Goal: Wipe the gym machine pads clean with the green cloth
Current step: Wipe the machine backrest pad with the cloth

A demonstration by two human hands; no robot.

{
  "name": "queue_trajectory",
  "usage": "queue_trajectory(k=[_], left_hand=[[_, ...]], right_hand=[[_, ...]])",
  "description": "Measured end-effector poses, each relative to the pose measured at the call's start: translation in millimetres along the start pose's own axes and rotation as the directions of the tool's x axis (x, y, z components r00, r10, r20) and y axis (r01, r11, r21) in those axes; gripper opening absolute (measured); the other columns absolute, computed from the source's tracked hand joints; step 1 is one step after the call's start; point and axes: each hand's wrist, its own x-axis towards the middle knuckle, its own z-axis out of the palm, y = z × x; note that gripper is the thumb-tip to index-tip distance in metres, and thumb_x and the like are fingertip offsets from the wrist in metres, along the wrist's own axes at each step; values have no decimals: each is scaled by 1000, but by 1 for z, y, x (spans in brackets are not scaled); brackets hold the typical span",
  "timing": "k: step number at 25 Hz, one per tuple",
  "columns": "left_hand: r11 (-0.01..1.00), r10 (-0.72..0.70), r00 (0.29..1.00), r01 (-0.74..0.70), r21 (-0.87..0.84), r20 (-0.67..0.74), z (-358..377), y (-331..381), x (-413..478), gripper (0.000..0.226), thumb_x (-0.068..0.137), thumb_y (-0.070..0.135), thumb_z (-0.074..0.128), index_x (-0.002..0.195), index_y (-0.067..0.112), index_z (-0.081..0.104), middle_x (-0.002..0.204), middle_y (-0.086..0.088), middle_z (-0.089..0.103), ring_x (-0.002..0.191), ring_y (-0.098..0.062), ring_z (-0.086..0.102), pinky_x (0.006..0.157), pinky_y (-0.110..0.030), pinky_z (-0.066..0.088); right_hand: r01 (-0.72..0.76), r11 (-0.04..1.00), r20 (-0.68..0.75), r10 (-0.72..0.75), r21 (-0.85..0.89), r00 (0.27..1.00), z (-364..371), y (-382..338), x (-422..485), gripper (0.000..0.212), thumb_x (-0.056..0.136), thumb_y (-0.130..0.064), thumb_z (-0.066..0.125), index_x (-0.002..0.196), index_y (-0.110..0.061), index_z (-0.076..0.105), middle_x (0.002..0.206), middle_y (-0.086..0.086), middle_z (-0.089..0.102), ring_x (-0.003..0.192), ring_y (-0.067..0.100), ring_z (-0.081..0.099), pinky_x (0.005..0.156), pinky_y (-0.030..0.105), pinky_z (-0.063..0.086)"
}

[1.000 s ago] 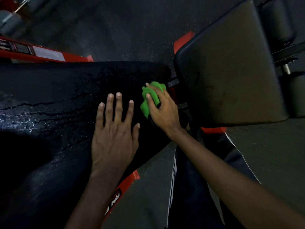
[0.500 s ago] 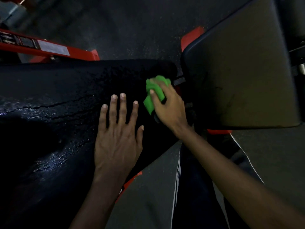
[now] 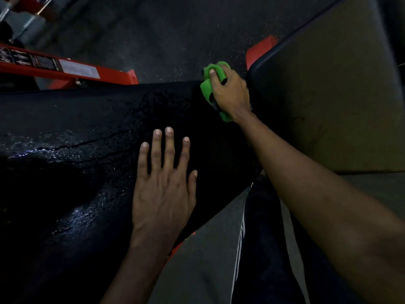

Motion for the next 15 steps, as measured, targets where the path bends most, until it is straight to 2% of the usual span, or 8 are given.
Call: queue_trajectory(k=[2,3,5,8,10,12,15], left_hand=[[1000,5,1000,-5,-22,2,0,0,0,64,100,45,27,158,17,25,165,-18,12,154,-34,7,124,-50,5],[999,1,1000,-1,-36,1,-1,2,0,64,99,44,29,157,17,28,165,-18,14,153,-34,10,124,-50,6],[995,-30,999,28,-92,-19,-5,5,5,62,98,45,33,153,18,38,163,-17,22,152,-34,16,123,-50,9],[991,-87,993,77,-110,-86,-15,-8,31,61,97,47,35,150,20,43,162,-16,27,151,-35,17,122,-50,2],[991,-113,986,103,-88,-121,-19,-26,54,61,98,46,36,152,19,39,162,-18,25,152,-37,14,122,-51,0],[992,-115,988,110,-59,-101,-16,-35,65,61,100,44,40,155,17,33,163,-20,19,152,-38,10,123,-52,3],[995,-101,991,101,-9,-82,-8,-29,64,65,100,45,41,157,16,27,164,-22,14,152,-40,6,123,-50,5]], right_hand=[[-115,993,13,115,-7,993,-6,5,3,39,100,-48,46,130,-27,61,129,8,65,122,32,57,88,33,41],[-118,993,20,118,-15,993,-7,3,0,37,100,-48,46,126,-26,62,126,8,66,120,33,58,85,33,40],[-40,999,23,40,-14,999,-6,-3,-25,37,99,-47,49,128,-28,61,128,5,65,120,30,59,89,35,43],[147,986,5,-148,84,989,-9,-4,-99,38,100,-45,53,136,-34,57,138,-4,58,124,17,56,93,31,47],[140,979,4,-142,145,990,-11,4,-132,37,100,-48,52,137,-39,54,140,-10,54,127,10,53,92,27,47],[95,986,-20,-93,140,995,-8,9,-119,37,100,-48,52,136,-39,55,138,-8,55,126,12,53,94,30,48],[26,998,-76,-21,60,997,5,7,-58,38,99,-46,51,133,-32,59,135,0,59,123,23,56,95,35,46]])
